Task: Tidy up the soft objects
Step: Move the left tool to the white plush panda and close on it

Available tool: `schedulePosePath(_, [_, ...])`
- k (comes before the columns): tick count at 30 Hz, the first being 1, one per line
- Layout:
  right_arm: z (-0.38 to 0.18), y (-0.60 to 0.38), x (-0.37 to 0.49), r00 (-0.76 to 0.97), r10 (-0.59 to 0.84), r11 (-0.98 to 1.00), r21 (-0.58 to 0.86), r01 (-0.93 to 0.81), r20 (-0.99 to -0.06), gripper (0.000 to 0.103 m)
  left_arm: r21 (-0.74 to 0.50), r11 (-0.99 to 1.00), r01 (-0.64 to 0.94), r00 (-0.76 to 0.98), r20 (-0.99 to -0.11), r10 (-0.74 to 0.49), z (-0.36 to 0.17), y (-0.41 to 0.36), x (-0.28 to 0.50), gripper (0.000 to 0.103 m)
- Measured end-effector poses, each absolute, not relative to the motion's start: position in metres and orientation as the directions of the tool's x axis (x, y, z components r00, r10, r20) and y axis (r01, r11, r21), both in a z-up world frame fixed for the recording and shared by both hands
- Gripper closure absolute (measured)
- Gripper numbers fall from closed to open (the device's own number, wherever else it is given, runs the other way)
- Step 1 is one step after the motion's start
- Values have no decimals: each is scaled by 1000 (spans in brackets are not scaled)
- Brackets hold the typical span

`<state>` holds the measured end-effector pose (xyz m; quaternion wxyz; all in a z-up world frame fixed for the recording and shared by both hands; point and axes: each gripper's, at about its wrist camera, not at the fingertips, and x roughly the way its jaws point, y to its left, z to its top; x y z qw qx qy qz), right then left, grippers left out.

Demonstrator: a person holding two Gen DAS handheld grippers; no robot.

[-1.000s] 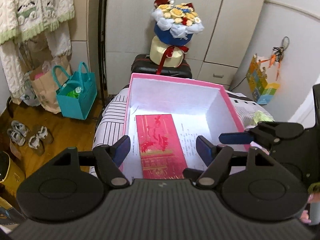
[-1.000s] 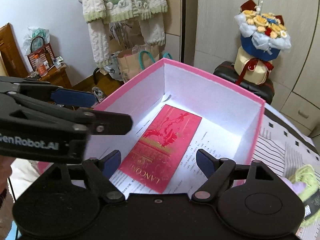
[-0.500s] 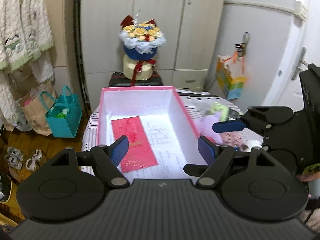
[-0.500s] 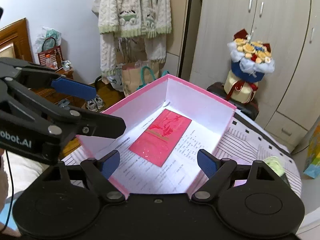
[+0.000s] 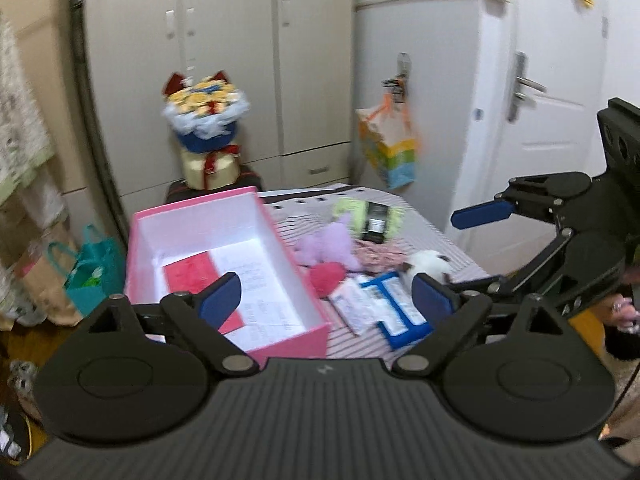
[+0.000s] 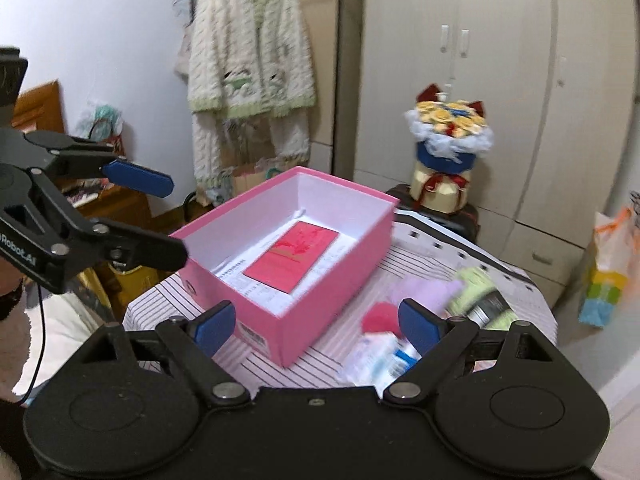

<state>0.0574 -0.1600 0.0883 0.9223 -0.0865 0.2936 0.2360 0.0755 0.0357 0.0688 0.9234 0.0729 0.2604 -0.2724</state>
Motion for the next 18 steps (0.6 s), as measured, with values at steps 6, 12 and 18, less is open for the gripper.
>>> schedulePosePath(6, [70, -209, 31, 770, 328, 916, -14, -401, -548, 12, 16, 788, 615, 676, -525, -517, 50, 2, 67, 5])
schedulePosePath(12, [39, -231, 15, 795, 288, 926, -55, -373, -533, 12, -60, 721, 690, 574, -561, -596, 19, -27, 73, 5])
schedulePosePath(18, [1, -239, 11, 818, 213, 929, -150, -340, -535, 12, -79, 708, 701, 550, -572, -608, -5, -51, 80, 7])
